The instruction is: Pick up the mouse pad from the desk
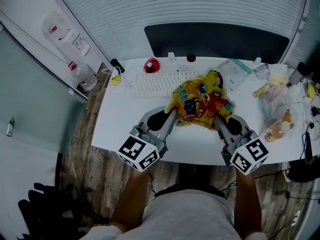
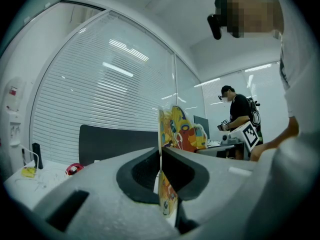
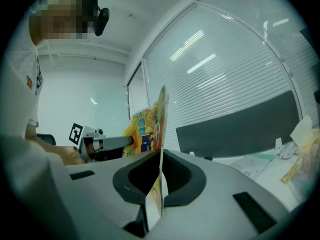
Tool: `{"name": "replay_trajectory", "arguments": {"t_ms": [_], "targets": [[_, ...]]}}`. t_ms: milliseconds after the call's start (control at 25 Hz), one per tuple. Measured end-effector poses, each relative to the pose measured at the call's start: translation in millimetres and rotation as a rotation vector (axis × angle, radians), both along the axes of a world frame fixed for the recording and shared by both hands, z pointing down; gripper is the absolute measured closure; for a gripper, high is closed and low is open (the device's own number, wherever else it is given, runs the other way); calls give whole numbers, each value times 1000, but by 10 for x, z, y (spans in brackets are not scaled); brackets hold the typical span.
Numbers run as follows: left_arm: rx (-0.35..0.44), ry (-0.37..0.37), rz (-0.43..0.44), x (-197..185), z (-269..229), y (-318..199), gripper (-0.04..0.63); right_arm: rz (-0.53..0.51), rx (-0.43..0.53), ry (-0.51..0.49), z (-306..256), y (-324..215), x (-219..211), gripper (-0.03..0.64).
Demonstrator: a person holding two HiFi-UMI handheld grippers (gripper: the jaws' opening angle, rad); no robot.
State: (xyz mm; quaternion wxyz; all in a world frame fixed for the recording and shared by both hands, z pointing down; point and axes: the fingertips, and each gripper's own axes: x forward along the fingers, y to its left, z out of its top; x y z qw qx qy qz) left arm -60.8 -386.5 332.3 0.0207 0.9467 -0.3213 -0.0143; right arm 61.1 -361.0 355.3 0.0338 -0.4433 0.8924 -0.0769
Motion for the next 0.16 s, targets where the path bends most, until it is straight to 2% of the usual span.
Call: {"name": "replay_trajectory", "arguments": {"t_ms": [160], "targets": [[1, 3, -4, 34, 10, 21, 572, -3, 1, 0, 13, 24, 34, 597]]}}
